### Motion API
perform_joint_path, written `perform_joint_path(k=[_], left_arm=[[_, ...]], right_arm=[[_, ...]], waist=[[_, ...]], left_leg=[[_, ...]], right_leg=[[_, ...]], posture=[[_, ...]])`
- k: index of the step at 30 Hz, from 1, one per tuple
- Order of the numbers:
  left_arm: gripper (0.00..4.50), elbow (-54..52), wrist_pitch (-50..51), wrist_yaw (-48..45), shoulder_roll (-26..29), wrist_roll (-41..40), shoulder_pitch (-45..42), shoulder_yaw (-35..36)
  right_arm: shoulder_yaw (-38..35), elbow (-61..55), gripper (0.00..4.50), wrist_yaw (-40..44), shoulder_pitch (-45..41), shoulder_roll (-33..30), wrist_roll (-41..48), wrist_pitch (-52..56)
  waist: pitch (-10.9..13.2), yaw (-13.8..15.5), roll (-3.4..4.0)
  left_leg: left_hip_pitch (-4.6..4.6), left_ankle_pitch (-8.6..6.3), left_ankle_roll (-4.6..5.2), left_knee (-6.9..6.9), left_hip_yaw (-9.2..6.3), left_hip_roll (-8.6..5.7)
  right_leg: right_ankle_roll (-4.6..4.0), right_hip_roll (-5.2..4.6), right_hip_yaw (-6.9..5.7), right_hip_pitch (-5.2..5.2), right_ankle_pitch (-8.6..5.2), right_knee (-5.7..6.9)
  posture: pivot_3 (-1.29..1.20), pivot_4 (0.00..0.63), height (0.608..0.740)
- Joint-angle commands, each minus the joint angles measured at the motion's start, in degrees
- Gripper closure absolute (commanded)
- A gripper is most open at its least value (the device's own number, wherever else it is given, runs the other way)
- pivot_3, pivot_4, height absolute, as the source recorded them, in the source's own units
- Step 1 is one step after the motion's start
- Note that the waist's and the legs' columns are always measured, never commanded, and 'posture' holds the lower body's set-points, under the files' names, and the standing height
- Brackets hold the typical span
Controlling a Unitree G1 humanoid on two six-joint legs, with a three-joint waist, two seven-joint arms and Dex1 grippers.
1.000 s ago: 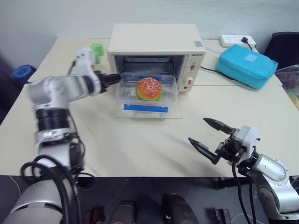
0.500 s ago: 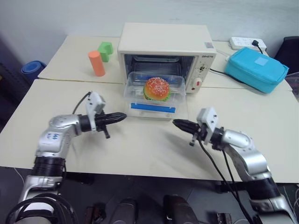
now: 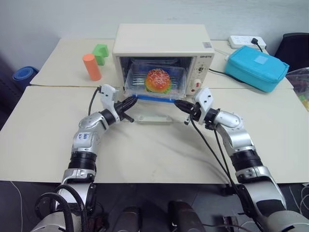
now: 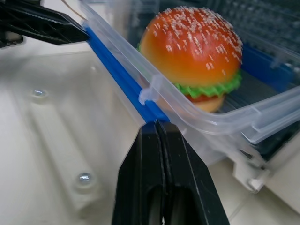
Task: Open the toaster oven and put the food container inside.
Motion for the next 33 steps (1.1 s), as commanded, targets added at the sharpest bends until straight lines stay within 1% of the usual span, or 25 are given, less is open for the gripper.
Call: perform_joint_path(k=[1,4,9,12,15,17,19,21,23,25,27,28,30,31,33], left_arm=[[4.5,4.4,-3.7,3.0,-0.9,0.7,-4.0,1.7],[4.5,9.5,-5.6,4.5,-2.0,-0.1,-7.4,3.6],[4.5,17.9,-10.3,5.9,-3.1,1.2,-12.2,4.4],[4.5,20.2,-12.3,5.8,-3.2,1.5,-13.3,4.3],[4.5,18.1,-12.4,3.6,-2.1,1.5,-11.9,3.7],[4.5,13.2,-9.9,1.6,-0.4,1.3,-8.9,3.2],[4.5,6.1,-6.3,-0.5,2.0,0.3,-4.5,3.1],[4.5,-4.2,-1.0,-5.0,6.7,-2.1,2.0,3.5],[4.5,-12.3,2.4,-9.4,11.4,-3.5,7.9,3.4],[4.13,-17.2,3.5,-12.6,15.1,-4.7,12.0,3.7],[3.62,-20.3,0.8,-22.5,20.3,-8.4,17.8,6.9],[3.33,-20.9,-0.2,-25.6,22.0,-9.6,19.7,8.0],[2.74,-20.6,-3.7,-34.7,25.8,-11.6,24.1,9.7],[2.45,-20.3,-4.1,-37.5,27.2,-12.5,25.4,10.2],[1.86,-19.9,-4.1,-40.1,28.4,-13.7,26.1,10.7]], right_arm=[[-2.2,7.7,4.47,-3.5,-5.9,1.7,-1.5,-4.6],[-2.9,14.6,4.47,-5.7,-10.2,3.4,-2.4,-6.8],[-4.6,24.3,4.47,-9.2,-15.6,6.1,-2.6,-9.3],[-5.9,26.4,4.47,-8.9,-16.8,7.1,-1.9,-8.9],[-6.6,25.3,4.47,-6.8,-16.3,7.0,-1.3,-7.7],[-7.6,22.3,4.47,-5.5,-14.8,6.2,-0.1,-5.9],[-7.8,15.9,4.47,-3.1,-11.6,4.7,1.5,-2.6],[-7.1,2.5,4.47,2.0,-4.7,1.5,4.7,5.1],[-7.5,-8.3,4.47,3.6,1.2,-1.6,7.0,11.5],[-8.0,-15.1,4.5,4.6,5.5,-4.7,8.3,15.6],[-8.2,-16.4,4.5,6.9,10.1,-9.6,6.5,15.3],[-8.2,-16.3,4.5,7.6,11.4,-11.1,5.7,14.8],[-7.1,-11.5,4.5,10.1,12.7,-12.6,4.0,10.6],[-6.0,-8.5,4.5,11.5,12.7,-12.8,3.0,7.9],[-4.6,-3.6,4.5,13.8,12.1,-12.3,1.4,3.6]], waist=[[0.0,-0.3,0.0],[0.0,-0.6,0.0],[0.0,-0.7,0.0],[0.0,-0.9,0.0],[0.0,-0.9,0.0],[0.0,-1.1,0.01],[0.0,-1.2,0.01],[0.0,-1.3,0.02],[0.0,-1.3,0.04],[0.0,-1.0,0.06],[0.0,-0.7,0.07],[0.0,-0.7,0.07],[0.0,-0.7,0.07],[0.0,-0.7,0.07],[0.0,-0.7,0.13]], left_leg=[[0.0,0.0,0.0,0.01,0.0,0.0],[-0.02,0.0,-0.01,0.0,-0.01,-0.01],[-0.03,0.0,-0.01,-0.05,0.0,-0.02],[-0.04,0.0,-0.02,-0.07,0.02,-0.02],[-0.06,0.0,-0.02,-0.07,0.03,-0.02],[-0.14,0.0,-0.02,-0.04,0.06,-0.02],[-0.18,0.0,-0.03,-0.09,0.1,-0.01],[-0.22,-0.02,-0.07,-0.1,0.11,0.03],[-0.33,-0.06,-0.11,-0.14,0.09,0.08],[-0.45,-0.08,-0.11,-0.14,0.07,0.08],[-0.55,-0.08,-0.08,0.01,0.08,0.06],[-0.58,-0.07,-0.06,0.09,0.08,0.06],[-0.48,-0.07,-0.03,0.1,0.11,0.04],[-0.4,-0.07,-0.04,0.07,0.11,0.06],[0.02,-0.08,0.0,-0.17,0.16,0.09]], right_leg=[[0.0,-0.01,0.0,0.0,0.0,0.0],[0.0,-0.01,-0.05,0.0,0.0,-0.01],[0.0,-0.02,-0.07,-0.04,0.0,-0.02],[0.0,-0.03,-0.06,-0.05,0.0,-0.02],[0.0,-0.03,-0.05,-0.09,0.0,-0.01],[0.01,-0.03,-0.02,-0.21,0.0,0.06],[0.01,-0.03,0.05,-0.33,0.0,0.15],[0.0,-0.18,0.03,-0.41,0.0,0.18],[0.0,-0.16,0.03,-0.57,0.0,0.2],[-0.01,-0.17,0.01,-0.64,0.0,0.13],[-0.01,-0.18,0.02,-0.64,0.0,0.06],[-0.01,-0.19,0.01,-0.61,0.01,0.01],[-0.02,-0.22,0.03,-0.53,0.01,-0.17],[-0.02,-0.21,0.03,-0.47,0.01,-0.21],[-0.09,-0.2,0.04,-0.14,-0.03,-0.33]], posture=[[0.0,0.15,0.74],[0.0,0.15,0.74],[0.0,0.15,0.74],[0.0,0.15,0.74],[0.0,0.15,0.74],[0.0,0.15,0.74],[0.0,0.15,0.74],[0.0,0.15,0.74],[0.0,0.15,0.74],[0.0,0.15,0.74],[0.0,0.15,0.74],[0.0,0.15,0.74],[0.0,0.15,0.74],[0.0,0.15,0.74],[0.0,0.15,0.74]])
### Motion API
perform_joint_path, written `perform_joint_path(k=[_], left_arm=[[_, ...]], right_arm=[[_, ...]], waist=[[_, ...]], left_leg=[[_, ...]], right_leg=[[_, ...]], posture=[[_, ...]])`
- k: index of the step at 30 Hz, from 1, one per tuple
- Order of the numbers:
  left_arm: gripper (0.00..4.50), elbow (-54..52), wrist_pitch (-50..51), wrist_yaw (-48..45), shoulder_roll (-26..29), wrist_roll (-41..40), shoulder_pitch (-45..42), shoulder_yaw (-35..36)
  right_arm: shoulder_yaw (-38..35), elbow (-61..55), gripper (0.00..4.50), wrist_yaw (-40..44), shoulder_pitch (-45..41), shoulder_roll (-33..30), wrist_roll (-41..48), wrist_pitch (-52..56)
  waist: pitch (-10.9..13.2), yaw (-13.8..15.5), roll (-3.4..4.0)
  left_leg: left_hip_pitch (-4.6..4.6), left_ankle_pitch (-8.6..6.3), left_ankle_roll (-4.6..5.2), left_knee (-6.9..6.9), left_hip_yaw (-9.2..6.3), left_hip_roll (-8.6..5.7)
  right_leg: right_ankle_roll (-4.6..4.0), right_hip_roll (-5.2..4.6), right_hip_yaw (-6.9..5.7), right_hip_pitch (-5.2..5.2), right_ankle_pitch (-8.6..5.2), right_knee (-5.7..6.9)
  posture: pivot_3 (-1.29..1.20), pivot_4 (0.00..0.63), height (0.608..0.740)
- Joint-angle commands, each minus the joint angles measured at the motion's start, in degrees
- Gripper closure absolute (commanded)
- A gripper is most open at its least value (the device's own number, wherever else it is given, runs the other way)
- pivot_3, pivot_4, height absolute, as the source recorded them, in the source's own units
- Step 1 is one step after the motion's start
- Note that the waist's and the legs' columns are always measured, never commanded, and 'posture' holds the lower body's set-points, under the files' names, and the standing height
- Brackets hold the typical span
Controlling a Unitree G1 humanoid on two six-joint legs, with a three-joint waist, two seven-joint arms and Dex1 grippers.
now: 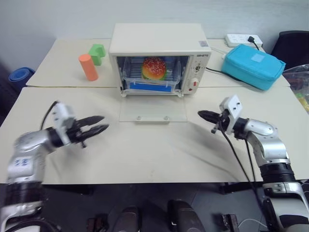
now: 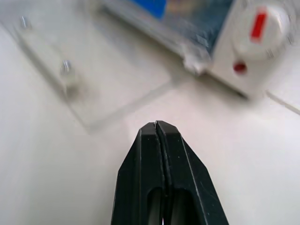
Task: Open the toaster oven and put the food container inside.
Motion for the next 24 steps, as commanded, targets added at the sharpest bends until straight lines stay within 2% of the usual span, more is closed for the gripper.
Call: perform_joint_path(k=[1,6,10,13,18,24], left_arm=[[1.51,-0.7,-1.5,-5.9,1.5,-3.4,-0.2,1.7],[0.07,-3.3,1.8,-7.8,1.6,-5.7,-1.1,0.6],[0.03,-8.6,6.3,-6.2,0.4,-9.3,-0.6,0.7],[0.03,-10.0,12.7,-2.2,0.4,-14.6,-1.9,4.0],[0.03,-10.1,20.0,3.9,0.9,-21.0,-3.1,9.9],[0.03,-6.1,17.0,11.0,-2.3,-19.1,-4.6,12.7]], right_arm=[[2.8,7.2,4.5,4.5,-1.5,1.6,-2.1,-8.6],[3.5,16.7,4.5,8.4,-4.7,6.0,-2.3,-16.9],[1.1,18.9,4.5,9.4,-6.5,9.8,0.8,-20.7],[-1.9,16.7,4.5,10.4,-6.6,11.4,5.2,-19.5],[-8.8,8.6,4.5,6.0,-8.4,14.9,16.4,-8.8],[-11.9,5.3,4.5,3.4,-14.1,16.2,21.5,-2.3]], waist=[[0.0,0.0,0.05],[0.0,-0.2,0.07],[0.0,-0.4,0.07],[0.0,-0.3,0.07],[0.1,-0.3,0.08],[0.1,-0.1,0.12]], left_leg=[[0.08,-0.06,0.11,-0.01,0.0,0.02],[0.13,-0.04,0.06,0.03,-0.01,0.04],[0.09,-0.06,0.05,0.02,-0.03,0.06],[0.08,-0.07,0.05,0.03,-0.04,0.05],[0.07,-0.07,0.05,0.07,-0.08,0.07],[0.09,-0.07,0.02,0.05,-0.1,0.06]], right_leg=[[-0.01,0.01,-0.01,0.08,-0.01,-0.01],[0.0,0.02,0.0,0.13,0.0,0.05],[0.0,0.03,-0.02,0.13,0.0,0.23],[0.0,0.02,-0.03,0.13,0.0,0.24],[0.0,0.03,-0.06,0.13,0.0,0.26],[0.0,0.03,-0.08,0.12,0.0,0.25]], posture=[[0.0,0.15,0.74],[0.0,0.15,0.74],[0.0,0.15,0.74],[0.0,0.15,0.74],[0.0,0.15,0.74],[0.0,0.15,0.74]])
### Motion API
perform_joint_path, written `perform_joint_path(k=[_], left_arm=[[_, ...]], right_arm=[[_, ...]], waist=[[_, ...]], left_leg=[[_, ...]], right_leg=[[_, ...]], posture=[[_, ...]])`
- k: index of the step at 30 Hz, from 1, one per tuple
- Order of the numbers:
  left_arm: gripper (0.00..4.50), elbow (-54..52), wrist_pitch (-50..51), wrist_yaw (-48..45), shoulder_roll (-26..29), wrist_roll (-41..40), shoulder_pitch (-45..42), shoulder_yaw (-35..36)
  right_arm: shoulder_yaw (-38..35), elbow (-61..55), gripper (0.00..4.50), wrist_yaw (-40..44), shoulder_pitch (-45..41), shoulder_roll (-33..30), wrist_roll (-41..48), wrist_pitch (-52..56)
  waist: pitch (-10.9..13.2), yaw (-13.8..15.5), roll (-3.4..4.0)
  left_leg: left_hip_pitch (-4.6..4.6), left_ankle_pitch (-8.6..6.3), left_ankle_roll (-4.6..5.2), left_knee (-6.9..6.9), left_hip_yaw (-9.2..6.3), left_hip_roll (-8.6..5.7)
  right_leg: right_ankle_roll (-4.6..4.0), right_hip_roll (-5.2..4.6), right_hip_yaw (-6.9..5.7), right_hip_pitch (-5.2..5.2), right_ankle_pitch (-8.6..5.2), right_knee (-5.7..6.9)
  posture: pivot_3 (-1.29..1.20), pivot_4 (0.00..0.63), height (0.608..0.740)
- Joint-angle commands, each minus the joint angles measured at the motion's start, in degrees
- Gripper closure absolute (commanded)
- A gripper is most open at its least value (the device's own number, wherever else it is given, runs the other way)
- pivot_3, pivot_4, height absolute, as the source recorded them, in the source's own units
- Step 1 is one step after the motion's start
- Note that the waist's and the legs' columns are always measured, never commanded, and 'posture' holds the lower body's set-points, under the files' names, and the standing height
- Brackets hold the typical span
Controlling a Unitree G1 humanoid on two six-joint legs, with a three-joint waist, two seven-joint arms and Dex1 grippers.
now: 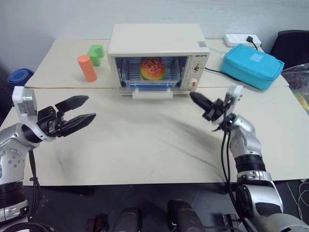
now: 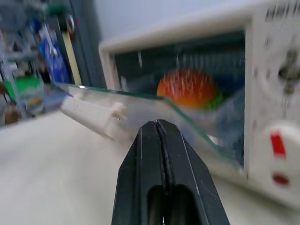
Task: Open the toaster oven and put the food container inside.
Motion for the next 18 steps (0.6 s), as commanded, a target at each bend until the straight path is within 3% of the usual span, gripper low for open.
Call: perform_joint_path(k=[1,7,10,18], left_arm=[[0.03,1.2,-3.6,3.2,-1.4,1.8,-1.2,1.9],[0.03,1.5,-11.8,2.9,-2.4,8.5,2.8,0.5],[0.0,0.7,-15.1,2.2,-1.6,12.1,7.3,-0.1],[0.0,-0.1,-21.2,-0.7,0.1,17.7,22.3,1.5]], right_arm=[[-2.1,-2.2,4.5,-1.3,-3.5,0.3,2.9,2.5],[-0.7,-7.3,4.5,2.6,-2.3,-4.5,3.5,9.8],[2.6,-15.4,3.94,7.0,4.8,-10.0,0.1,9.7],[1.2,-31.9,1.23,11.7,28.3,-15.5,-1.2,2.2]], waist=[[0.0,0.0,0.0],[0.0,0.2,0.0],[0.0,0.3,0.0],[0.0,0.1,0.01]], left_leg=[[-0.01,0.0,0.0,0.0,0.0,-0.01],[-0.06,-0.03,0.04,-0.03,0.01,-0.02],[-0.09,-0.14,0.11,-0.06,0.0,-0.03],[-0.12,-0.38,0.22,-0.09,0.11,0.02]], right_leg=[[0.0,0.0,0.0,0.0,0.0,0.0],[0.0,-0.03,0.0,-0.01,0.0,-0.05],[0.0,-0.04,0.0,-0.01,0.0,-0.13],[0.0,-0.02,0.06,0.01,0.0,-0.46]], posture=[[0.0,0.15,0.74],[0.0,0.15,0.74],[0.0,0.15,0.74],[0.0,0.15,0.74]])
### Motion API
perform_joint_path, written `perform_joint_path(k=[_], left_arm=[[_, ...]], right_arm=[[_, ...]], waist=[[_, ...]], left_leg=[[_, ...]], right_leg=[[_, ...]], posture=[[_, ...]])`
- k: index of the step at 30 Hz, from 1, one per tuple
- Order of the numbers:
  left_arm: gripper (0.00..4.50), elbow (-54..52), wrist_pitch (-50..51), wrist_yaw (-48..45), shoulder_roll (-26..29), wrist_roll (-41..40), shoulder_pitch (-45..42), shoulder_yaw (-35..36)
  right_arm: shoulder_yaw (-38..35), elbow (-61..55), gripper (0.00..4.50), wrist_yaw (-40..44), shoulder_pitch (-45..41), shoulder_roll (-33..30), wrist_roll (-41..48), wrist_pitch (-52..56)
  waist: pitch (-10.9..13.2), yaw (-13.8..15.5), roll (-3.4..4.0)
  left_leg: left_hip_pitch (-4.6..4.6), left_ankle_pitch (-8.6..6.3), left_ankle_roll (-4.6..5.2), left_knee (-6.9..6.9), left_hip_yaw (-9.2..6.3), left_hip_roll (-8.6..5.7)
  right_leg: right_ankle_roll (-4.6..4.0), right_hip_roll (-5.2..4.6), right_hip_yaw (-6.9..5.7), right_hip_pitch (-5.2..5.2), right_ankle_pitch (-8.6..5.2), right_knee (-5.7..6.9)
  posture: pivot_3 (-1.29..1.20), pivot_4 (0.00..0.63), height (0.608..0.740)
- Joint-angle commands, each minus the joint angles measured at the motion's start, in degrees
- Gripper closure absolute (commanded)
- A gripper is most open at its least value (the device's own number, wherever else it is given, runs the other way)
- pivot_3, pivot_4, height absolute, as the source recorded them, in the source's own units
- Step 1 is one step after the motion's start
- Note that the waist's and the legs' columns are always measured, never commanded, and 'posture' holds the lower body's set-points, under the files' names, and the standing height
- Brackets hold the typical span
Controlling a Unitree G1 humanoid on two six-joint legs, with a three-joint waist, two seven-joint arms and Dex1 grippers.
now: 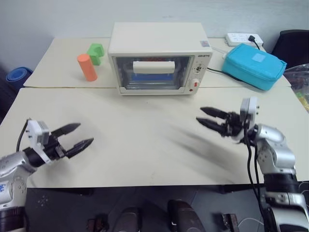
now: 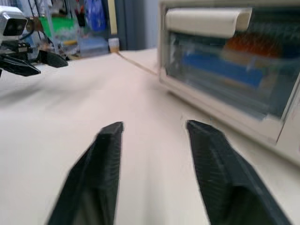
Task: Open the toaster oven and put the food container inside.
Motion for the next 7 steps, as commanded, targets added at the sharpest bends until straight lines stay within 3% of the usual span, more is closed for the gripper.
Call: perform_joint_path(k=[1,4,7], left_arm=[[0.0,-1.7,-4.4,-0.4,1.1,2.0,4.0,3.3],[0.0,-1.4,-7.9,1.3,0.0,3.7,5.5,3.9],[0.0,-1.4,-10.7,3.3,0.0,7.2,5.9,2.3]], right_arm=[[-1.4,-6.0,0.91,2.9,6.6,-2.3,-1.1,-5.7],[-1.1,-5.8,0.02,3.9,10.0,-2.6,-2.8,-10.5],[-1.8,-4.0,0.02,2.4,11.0,-2.1,-3.9,-13.1]], waist=[[0.0,0.2,0.02],[0.0,0.2,0.02],[0.0,0.2,0.02]], left_leg=[[0.02,0.0,0.0,0.0,0.01,0.0],[0.29,-0.16,0.3,-0.01,-0.05,0.05],[0.42,-0.08,0.36,-0.01,-0.03,0.05]], right_leg=[[0.0,0.0,0.01,0.0,0.0,-0.2],[0.01,-0.02,-0.05,0.41,0.0,-0.46],[0.04,-0.09,-0.05,0.53,0.07,-0.46]], posture=[[0.0,0.15,0.74],[0.0,0.15,0.74],[0.0,0.15,0.74]])
